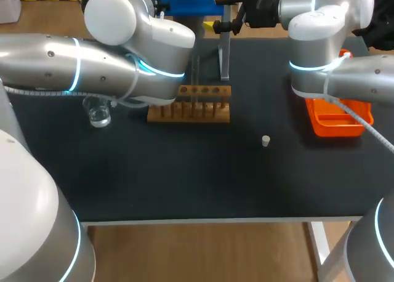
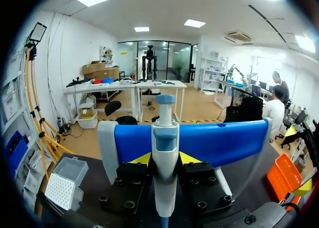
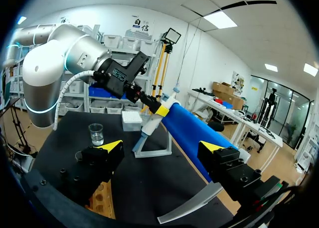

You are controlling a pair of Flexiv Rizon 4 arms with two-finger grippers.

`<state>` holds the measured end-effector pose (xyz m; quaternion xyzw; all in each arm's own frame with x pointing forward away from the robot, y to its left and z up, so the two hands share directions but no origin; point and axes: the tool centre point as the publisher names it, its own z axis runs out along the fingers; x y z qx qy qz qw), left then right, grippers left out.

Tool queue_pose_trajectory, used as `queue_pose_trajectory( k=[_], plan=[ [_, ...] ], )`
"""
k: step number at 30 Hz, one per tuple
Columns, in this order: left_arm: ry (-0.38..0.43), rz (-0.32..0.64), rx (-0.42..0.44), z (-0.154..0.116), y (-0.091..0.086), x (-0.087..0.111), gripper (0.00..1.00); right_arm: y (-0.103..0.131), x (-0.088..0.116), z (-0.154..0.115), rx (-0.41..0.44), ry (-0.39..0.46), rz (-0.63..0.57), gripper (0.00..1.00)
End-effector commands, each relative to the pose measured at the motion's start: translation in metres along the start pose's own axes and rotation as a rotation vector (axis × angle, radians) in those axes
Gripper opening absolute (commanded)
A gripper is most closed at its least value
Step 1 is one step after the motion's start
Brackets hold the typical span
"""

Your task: Invert the test tube, pick up the pipette, mount the tip to pipette, aspirate from beaker and dispense into the tube, eject the tip, return the pipette, and cap with the stopper.

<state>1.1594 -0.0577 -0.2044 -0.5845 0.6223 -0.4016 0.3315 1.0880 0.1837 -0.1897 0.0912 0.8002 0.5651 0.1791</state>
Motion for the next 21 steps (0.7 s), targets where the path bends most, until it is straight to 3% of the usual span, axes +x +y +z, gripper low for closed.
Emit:
queue_pose_trajectory(
  k=[1, 2, 3, 4, 21],
  plan=[
    [0.001, -0.008, -0.008, -0.001, -0.001, -0.001, 0.00, 0.000, 0.000, 0.000, -0.001, 0.000, 0.000, 1.00],
    [0.002, -0.010, -0.008, -0.001, -0.001, -0.001, 0.07, 0.000, 0.000, 0.000, -0.001, 0.000, 0.000, 1.00],
    [0.002, -0.012, -0.009, -0.001, 0.000, -0.001, 0.42, 0.000, 0.000, 0.000, -0.001, 0.000, 0.000, 1.00],
    [0.003, -0.015, -0.009, -0.002, 0.000, -0.001, 1.00, 0.000, 0.000, 0.000, -0.001, 0.000, 0.000, 1.00],
    [0.042, -0.014, 0.049, -0.033, -0.024, 0.009, 1.00, 0.000, 0.000, 0.000, -0.001, 0.000, 0.000, 1.00]
  ],
)
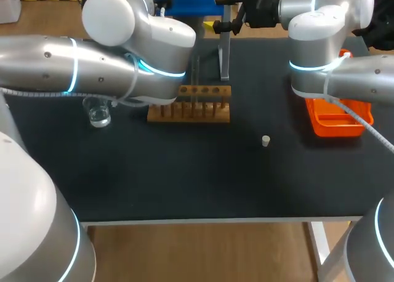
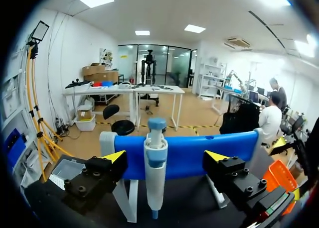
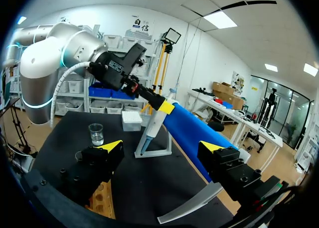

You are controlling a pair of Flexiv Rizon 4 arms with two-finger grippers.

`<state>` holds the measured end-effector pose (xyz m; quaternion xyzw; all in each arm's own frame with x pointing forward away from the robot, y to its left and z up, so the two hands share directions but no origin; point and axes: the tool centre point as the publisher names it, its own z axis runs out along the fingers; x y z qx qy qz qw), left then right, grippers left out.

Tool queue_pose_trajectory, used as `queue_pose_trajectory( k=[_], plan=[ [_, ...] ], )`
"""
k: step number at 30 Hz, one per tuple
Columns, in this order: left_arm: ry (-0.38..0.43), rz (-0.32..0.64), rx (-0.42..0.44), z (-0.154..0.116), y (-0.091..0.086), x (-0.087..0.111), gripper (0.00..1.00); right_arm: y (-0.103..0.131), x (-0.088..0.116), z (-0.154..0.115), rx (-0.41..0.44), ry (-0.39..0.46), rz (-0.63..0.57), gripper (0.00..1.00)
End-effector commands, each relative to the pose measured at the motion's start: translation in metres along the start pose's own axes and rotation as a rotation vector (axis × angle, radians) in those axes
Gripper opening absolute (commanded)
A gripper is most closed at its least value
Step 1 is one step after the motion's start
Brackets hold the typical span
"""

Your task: Invert the test tube, pick up the pipette, mount the tip to pipette, aspirate from beaker and dispense into the tube, eject the tip, return the pipette, and cap with the stopper.

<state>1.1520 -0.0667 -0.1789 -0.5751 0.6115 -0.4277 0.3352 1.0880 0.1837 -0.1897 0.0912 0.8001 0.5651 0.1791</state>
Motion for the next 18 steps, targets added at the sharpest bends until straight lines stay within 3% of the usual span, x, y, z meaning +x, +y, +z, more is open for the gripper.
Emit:
queue_pose_trajectory(
  k=[1, 7, 15, 17, 18],
  plan=[
    [0.028, 0.004, 0.002, -0.019, -0.008, -0.001, 1.00, 0.000, 0.000, 0.000, -0.001, 0.000, 0.000, 1.00],
    [0.122, 0.021, 0.011, -0.043, -0.017, 0.004, 1.00, 0.000, 0.000, 0.000, -0.001, 0.000, 0.000, 1.00],
    [0.363, 0.109, -0.041, -0.081, -0.012, 0.017, 1.00, 0.000, 0.000, 0.000, -0.001, 0.000, 0.000, 1.00],
    [0.458, 0.127, -0.030, -0.090, -0.009, 0.017, 1.00, 0.000, 0.000, 0.000, -0.001, 0.000, 0.000, 1.00],
    [0.454, 0.148, -0.044, -0.095, -0.006, 0.017, 1.00, 0.000, 0.000, 0.000, -0.001, 0.000, 0.000, 1.00]
  ],
)
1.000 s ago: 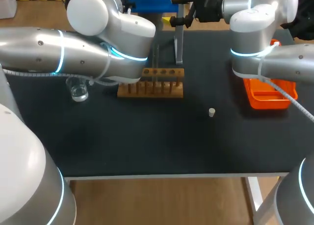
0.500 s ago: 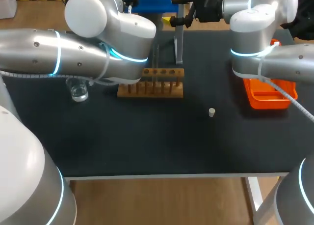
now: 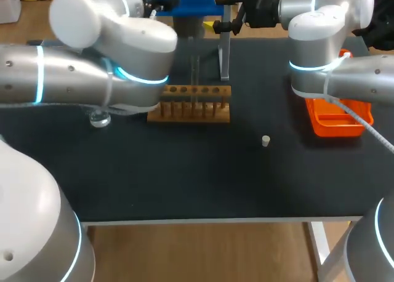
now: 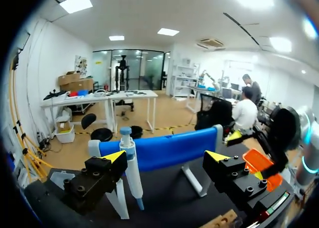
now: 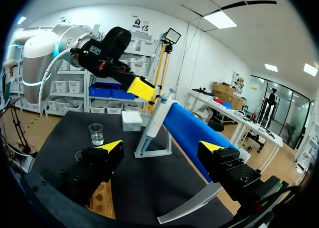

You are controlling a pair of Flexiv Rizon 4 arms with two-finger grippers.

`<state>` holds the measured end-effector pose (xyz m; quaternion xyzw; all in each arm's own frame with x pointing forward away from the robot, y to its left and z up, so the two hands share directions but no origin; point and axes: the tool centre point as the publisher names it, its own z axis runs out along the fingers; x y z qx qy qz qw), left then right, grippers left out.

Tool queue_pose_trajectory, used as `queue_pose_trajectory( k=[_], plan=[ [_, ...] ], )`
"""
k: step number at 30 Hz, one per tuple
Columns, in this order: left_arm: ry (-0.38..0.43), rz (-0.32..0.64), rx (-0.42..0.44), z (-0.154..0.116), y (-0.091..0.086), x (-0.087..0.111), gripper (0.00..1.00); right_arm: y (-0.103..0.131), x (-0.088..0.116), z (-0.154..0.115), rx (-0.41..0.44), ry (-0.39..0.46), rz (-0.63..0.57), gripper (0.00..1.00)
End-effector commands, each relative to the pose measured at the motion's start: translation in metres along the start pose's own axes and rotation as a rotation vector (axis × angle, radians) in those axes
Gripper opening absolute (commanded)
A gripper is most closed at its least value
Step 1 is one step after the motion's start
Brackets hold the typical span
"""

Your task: Invert the test tube, pick up the pipette, mount the tip to pipette, aspirate from beaker and dispense into the tube, eject the tip, return the pipette, and cap with the stopper.

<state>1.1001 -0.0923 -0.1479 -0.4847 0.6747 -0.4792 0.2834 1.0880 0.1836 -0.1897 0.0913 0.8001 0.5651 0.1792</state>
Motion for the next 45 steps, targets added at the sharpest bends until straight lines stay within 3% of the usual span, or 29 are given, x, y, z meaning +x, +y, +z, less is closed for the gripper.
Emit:
queue_pose_trajectory(
  k=[1, 3, 8, 17, 28, 40, 45],
  plan=[
    [0.262, 0.047, -0.028, -0.048, 0.002, -0.002, 1.00, 0.000, 0.000, 0.000, -0.001, 0.000, 0.000, 1.00],
    [0.300, 0.067, -0.045, -0.056, 0.005, 0.001, 1.00, 0.000, 0.000, 0.000, -0.001, 0.000, 0.000, 1.00],
    [0.489, 0.131, -0.015, -0.073, 0.013, 0.007, 1.00, 0.000, 0.000, 0.000, -0.001, 0.000, 0.000, 1.00],
    [0.641, 0.211, -0.016, -0.093, 0.033, 0.018, 1.00, 0.000, 0.000, 0.000, -0.001, 0.000, 0.000, 1.00],
    [0.862, 0.289, -0.042, -0.097, 0.067, 0.050, 1.00, 0.000, 0.000, 0.000, -0.001, 0.000, 0.000, 1.00],
    [0.911, 0.445, -0.035, -0.091, 0.090, 0.078, 1.00, 0.000, 0.000, 0.000, -0.001, 0.000, 0.000, 1.00],
    [0.904, 0.448, -0.041, -0.082, 0.097, 0.085, 1.00, 0.000, 0.000, 0.000, -0.001, 0.000, 0.000, 1.00]
  ],
)
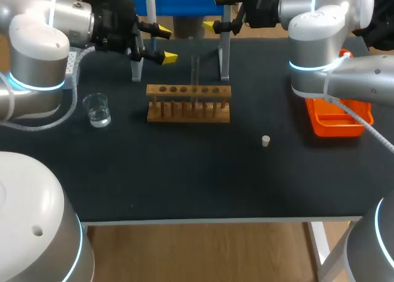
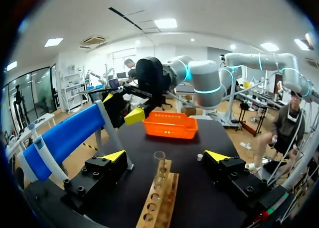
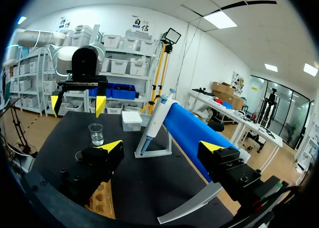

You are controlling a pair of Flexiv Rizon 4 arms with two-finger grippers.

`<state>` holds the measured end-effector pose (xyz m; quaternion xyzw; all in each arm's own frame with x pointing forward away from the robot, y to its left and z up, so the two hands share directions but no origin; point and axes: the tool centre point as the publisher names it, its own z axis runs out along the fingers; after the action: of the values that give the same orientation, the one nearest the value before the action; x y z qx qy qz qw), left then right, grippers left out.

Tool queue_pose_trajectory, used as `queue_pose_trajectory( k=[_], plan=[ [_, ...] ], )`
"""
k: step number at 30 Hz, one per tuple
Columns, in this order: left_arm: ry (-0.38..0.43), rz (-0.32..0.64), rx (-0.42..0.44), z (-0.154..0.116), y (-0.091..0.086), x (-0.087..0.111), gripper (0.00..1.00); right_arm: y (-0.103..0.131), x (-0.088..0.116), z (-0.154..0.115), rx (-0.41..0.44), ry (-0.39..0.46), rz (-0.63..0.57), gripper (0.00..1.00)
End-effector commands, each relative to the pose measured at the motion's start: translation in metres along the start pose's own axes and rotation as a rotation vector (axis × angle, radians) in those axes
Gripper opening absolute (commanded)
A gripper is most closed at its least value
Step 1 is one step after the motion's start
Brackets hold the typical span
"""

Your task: Invert the test tube, pick up the pipette, mount the tip to pipette, aspirate from beaker and dispense into the tube, eject the tip, return the pipette, and cap with the stopper.

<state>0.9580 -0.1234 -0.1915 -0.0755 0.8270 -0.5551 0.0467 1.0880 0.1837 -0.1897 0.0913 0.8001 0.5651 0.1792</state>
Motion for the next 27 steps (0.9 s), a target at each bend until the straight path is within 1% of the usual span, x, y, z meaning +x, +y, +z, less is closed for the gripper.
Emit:
queue_pose_trajectory(
  k=[1, 5, 11, 14, 15, 18, 27],
  plan=[
    [-0.009, -0.001, -0.007, 0.016, 0.004, -0.003, 1.00, 0.000, 0.000, 0.000, -0.001, 0.000, 0.000, 1.00],
    [-0.006, 0.009, -0.013, 0.029, 0.005, -0.002, 1.00, 0.000, 0.000, 0.000, -0.001, 0.000, 0.000, 1.00],
    [-0.010, 0.021, -0.042, 0.048, 0.013, -0.001, 1.00, 0.000, 0.000, 0.000, -0.001, 0.000, 0.000, 1.00],
    [0.001, 0.027, -0.042, 0.057, 0.016, 0.000, 1.00, 0.000, 0.000, 0.000, -0.001, 0.000, 0.000, 1.00],
    [0.007, 0.027, -0.056, 0.060, 0.017, 0.000, 1.00, 0.000, 0.000, 0.000, -0.001, 0.000, 0.000, 1.00],
    [0.020, 0.031, -0.064, 0.069, 0.021, 0.000, 1.00, 0.000, 0.000, 0.000, -0.001, 0.000, 0.000, 1.00],
    [0.050, 0.023, -0.084, 0.084, 0.034, -0.004, 1.00, 0.000, 0.000, 0.000, -0.001, 0.000, 0.000, 1.00]
  ],
)
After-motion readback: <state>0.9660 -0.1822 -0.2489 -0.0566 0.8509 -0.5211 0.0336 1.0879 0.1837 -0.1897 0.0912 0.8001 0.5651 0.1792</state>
